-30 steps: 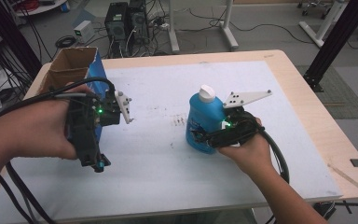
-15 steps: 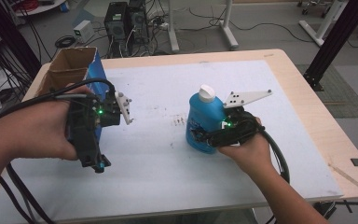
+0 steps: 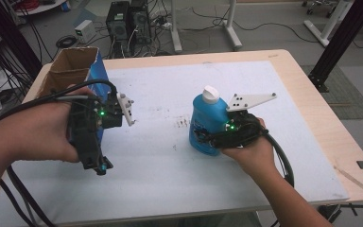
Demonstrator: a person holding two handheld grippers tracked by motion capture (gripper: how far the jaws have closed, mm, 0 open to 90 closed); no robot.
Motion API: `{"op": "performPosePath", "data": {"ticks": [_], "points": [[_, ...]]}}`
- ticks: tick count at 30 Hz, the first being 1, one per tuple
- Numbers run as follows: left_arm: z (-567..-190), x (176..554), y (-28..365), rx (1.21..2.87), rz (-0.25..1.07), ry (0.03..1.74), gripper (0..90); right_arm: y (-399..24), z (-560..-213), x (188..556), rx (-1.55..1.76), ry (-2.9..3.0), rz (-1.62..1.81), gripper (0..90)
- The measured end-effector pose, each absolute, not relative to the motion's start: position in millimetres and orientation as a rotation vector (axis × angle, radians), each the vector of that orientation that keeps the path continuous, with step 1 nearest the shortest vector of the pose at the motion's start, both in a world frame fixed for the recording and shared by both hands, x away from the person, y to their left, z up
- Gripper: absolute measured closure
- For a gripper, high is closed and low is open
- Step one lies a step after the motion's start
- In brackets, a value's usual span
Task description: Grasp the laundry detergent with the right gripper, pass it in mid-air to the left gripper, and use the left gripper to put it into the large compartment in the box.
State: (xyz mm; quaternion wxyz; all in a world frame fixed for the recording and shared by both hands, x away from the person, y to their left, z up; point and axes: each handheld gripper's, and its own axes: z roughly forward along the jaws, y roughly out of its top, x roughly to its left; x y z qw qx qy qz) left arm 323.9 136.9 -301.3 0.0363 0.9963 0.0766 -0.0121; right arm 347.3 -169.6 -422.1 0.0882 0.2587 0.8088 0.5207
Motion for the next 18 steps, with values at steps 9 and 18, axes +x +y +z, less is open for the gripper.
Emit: {"op": "performPosePath", "data": {"ticks": [9,18], "points": [[-300.2,323.7,136.1,3.058,-0.033,0.238,1.7,-172.8,-420.9,347.0,0.751,2.368,1.549,45.5],[-294.3,323.4,133.2,3.055,-0.017,0.239,1.7,-172.6,-417.1,343.5,0.703,2.378,1.528,46.3]]}}
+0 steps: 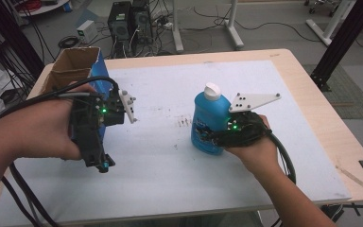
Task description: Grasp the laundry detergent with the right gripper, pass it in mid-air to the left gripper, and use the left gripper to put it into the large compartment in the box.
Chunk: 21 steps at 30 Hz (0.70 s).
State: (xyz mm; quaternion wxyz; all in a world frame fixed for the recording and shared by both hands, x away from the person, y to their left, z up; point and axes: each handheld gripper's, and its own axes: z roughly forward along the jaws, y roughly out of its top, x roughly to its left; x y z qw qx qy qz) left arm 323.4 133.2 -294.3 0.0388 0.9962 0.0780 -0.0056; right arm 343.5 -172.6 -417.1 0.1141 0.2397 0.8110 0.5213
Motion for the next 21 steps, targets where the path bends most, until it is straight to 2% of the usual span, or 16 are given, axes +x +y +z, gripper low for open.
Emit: {"op": "performPosePath", "data": {"ticks": [12,21], "points": [[-277,329,118,3.048,0.01,0.212,1.7,-173,-389,337,0.588,2.393,1.547,46.6],[-250,336,107,3.016,0.02,0.169,1.7,-162,-367,332,0.455,2.465,1.58,46.6]]}}
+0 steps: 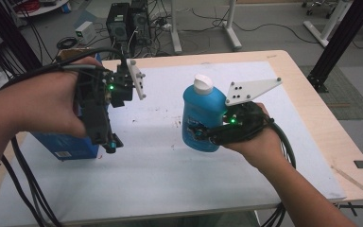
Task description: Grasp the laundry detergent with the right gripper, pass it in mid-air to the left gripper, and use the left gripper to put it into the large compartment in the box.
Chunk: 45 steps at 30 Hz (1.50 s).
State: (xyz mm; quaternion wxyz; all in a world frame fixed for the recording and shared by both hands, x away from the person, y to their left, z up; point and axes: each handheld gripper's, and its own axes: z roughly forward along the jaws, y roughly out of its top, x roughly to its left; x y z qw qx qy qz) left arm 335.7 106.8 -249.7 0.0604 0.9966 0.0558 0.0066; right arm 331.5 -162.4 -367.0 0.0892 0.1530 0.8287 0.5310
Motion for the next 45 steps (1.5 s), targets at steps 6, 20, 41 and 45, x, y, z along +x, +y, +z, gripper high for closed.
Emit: {"op": "performPosePath", "data": {"ticks": [6,20,41,45], "points": [[-237,337,97,3.014,0.021,0.134,1.7,-152,-363,329,0.375,2.51,1.608,46.6],[-227,339,77,3.026,0.022,0.086,1.7,-128,-363,323,0.223,2.596,1.633,46.6],[-231,336,55,3.067,0.005,0.03,1.7,-91,-365,318,0.042,2.667,1.673,46.6],[-232,335,52,3.075,0.008,0.019,1.7,-84,-364,318,0.036,2.671,1.68,46.6]]}}
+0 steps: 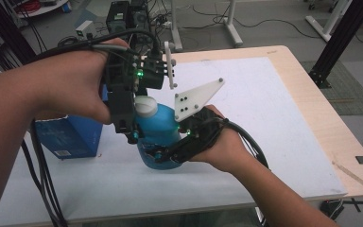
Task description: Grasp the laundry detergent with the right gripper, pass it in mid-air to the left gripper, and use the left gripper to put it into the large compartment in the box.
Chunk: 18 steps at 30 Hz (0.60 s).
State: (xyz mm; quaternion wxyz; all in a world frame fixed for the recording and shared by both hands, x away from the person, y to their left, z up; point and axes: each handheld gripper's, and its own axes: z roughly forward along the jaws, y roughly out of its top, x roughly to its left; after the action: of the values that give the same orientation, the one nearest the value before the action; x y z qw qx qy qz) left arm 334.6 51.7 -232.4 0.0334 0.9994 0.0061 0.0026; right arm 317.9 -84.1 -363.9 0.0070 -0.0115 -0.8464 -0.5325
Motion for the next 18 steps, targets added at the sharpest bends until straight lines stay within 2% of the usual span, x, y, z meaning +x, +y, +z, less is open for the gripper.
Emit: {"op": "performPosePath", "data": {"ticks": [18], "points": [[-236,328,49,3.105,0.036,0.004,1.7,-69,-359,321,-0.046,-2.628,-1.651,46.7]]}}
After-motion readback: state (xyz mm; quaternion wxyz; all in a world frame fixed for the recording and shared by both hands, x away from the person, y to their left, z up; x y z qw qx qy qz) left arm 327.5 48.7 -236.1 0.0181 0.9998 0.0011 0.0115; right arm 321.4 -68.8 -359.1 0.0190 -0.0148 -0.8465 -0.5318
